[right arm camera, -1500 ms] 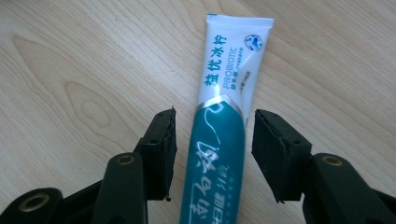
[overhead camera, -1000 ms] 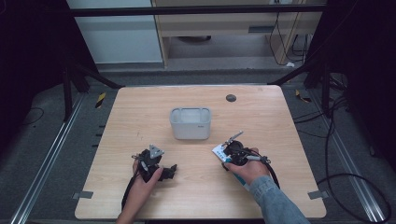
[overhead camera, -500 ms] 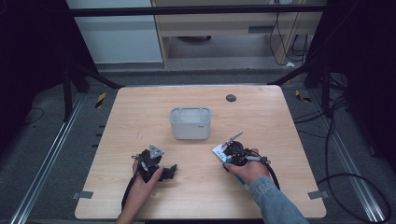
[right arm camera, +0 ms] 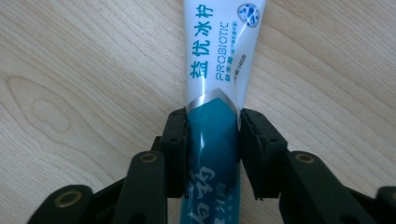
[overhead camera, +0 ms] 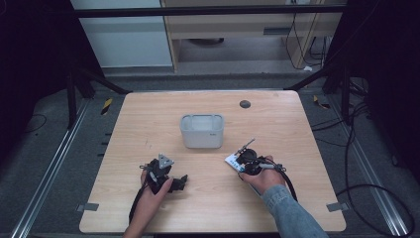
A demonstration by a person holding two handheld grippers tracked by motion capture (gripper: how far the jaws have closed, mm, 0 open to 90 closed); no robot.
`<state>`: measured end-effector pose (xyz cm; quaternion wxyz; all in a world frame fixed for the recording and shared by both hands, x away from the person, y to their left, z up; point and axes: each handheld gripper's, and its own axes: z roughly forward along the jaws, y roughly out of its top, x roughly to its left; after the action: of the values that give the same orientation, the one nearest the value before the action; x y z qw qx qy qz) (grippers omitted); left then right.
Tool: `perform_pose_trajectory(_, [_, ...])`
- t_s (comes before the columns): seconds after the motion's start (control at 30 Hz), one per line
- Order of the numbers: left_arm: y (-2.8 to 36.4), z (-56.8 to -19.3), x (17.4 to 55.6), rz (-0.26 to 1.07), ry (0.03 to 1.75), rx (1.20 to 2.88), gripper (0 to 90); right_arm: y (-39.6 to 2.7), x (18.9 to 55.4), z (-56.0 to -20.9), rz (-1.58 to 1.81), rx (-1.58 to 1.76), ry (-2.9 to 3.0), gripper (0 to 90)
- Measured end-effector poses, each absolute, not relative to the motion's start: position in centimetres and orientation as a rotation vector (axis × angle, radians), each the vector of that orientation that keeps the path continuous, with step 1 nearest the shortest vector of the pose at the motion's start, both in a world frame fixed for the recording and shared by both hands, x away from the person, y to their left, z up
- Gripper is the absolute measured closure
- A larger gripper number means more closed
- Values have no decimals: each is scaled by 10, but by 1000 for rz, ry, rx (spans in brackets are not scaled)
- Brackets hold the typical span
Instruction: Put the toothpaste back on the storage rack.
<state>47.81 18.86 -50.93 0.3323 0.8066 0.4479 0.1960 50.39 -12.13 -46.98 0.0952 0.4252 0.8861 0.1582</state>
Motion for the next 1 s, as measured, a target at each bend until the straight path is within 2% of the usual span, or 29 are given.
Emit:
perform_pose_trajectory(0.1, [189, -509, 478, 513, 1170, 2107, 0, -123, 505, -466, 479, 1267, 2621, 726])
perform_pose_trajectory(0.7, [188, -509, 478, 515, 1173, 2106, 0, -125, 506, -462, 483, 1266, 2630, 776])
perform_pose_trajectory(1.0, [188, -509, 478, 514, 1173, 2106, 0, -134, 506, -435, 586, 1251, 2573, 777])
